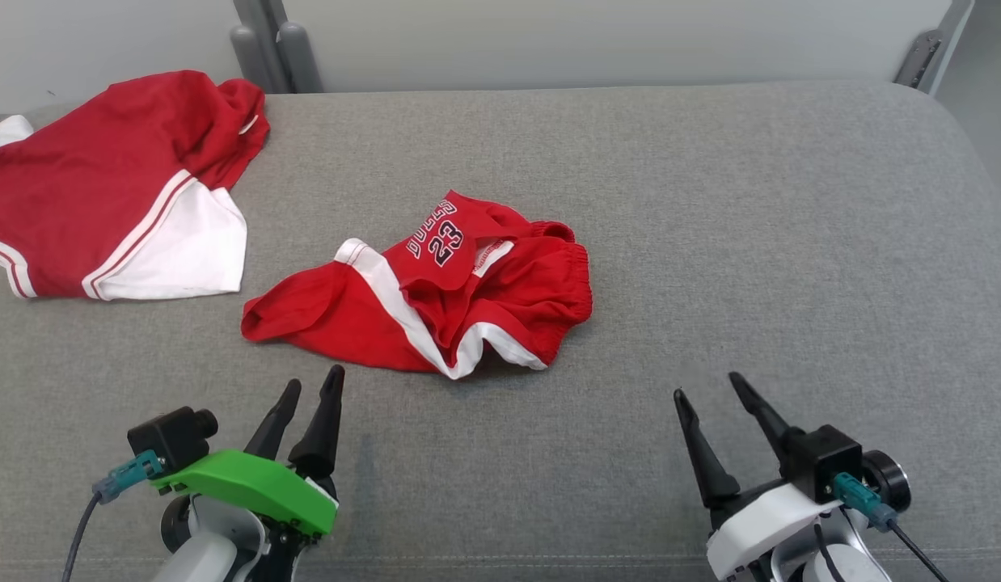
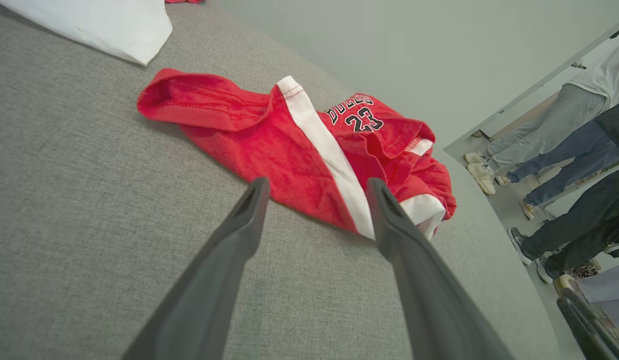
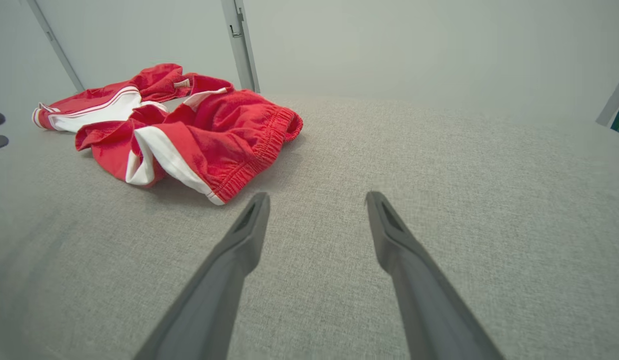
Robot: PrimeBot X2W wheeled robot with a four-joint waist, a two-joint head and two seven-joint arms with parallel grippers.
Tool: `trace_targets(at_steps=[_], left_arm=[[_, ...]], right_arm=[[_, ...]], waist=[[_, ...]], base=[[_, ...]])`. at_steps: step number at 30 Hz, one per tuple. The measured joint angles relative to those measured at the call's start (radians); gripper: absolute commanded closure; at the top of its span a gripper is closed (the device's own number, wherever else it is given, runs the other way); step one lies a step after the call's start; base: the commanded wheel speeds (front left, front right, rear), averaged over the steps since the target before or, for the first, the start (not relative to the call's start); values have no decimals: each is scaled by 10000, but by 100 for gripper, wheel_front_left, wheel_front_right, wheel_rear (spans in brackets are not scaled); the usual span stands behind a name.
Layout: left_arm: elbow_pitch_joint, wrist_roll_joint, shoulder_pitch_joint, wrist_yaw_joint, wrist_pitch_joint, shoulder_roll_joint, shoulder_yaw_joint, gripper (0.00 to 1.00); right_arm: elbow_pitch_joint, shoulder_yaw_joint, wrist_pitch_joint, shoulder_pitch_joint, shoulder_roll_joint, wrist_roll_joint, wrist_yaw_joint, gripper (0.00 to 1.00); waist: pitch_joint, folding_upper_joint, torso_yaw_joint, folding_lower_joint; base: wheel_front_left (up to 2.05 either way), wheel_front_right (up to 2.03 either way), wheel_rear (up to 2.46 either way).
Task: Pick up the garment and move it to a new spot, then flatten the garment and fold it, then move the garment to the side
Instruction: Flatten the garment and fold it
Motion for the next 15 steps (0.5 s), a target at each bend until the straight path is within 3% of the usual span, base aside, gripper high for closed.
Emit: trace_targets(at_steps=[8, 15], left_arm=[[-477, 650, 181, 148, -2, -426, 303, 0], [-874, 1296, 201, 198, -2, -545, 408, 0]], right_arm=[[1080, 520, 2, -141, -21, -109, 291, 0], [1762, 635, 180, -1235, -33, -332, 380, 0]], waist=[[61, 0, 413, 0], [297, 0, 944, 0]], base=[[0, 0, 0], [0, 0, 0]])
